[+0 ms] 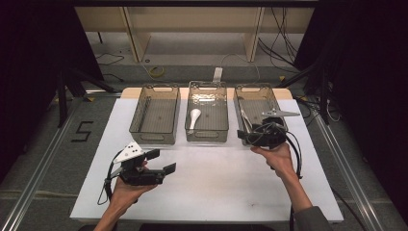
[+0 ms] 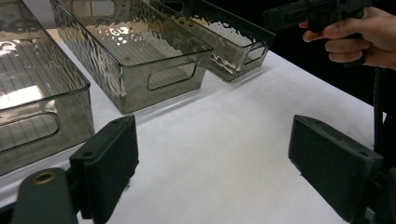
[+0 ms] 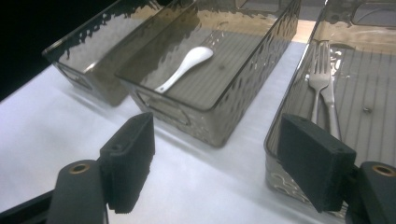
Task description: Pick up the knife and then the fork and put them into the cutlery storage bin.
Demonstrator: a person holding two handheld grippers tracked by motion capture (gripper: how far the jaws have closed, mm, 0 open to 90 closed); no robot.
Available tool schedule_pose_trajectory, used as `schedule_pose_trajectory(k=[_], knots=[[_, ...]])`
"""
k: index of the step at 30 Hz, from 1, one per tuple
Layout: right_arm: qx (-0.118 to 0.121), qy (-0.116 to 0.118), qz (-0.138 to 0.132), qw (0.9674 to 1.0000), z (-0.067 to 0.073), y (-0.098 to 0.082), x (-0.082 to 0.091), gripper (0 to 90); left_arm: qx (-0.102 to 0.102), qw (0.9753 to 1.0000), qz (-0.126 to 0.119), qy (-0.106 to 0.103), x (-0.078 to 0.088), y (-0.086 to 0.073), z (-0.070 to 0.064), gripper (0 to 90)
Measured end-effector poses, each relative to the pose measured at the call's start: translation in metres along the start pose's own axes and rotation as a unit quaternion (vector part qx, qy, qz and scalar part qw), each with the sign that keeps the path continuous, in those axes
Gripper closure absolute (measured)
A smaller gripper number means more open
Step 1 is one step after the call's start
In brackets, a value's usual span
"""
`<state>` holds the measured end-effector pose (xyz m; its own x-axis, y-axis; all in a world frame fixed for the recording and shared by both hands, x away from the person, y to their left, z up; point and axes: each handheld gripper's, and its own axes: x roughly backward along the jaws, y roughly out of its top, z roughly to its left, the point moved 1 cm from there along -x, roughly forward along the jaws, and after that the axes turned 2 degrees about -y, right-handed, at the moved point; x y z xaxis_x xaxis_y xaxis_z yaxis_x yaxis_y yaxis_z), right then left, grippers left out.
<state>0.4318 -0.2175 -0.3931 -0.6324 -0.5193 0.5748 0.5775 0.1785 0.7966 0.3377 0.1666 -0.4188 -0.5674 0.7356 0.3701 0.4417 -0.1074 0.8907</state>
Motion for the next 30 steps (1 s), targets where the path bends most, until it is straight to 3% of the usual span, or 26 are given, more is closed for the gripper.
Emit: schedule_pose_trajectory(k=[5,30], knots=[[0.013,0.002,-0.013,0.9998,0.006,-0.008,0.007,28.3,0.001,1.0000,0.000,0.000,0.000,0.000,0.000,15.3],[0.026,0.047,-0.057,0.9969,0.024,-0.062,0.035,26.3,0.003,1.0000,0.000,-0.006,0.000,0.000,0.000,15.3]])
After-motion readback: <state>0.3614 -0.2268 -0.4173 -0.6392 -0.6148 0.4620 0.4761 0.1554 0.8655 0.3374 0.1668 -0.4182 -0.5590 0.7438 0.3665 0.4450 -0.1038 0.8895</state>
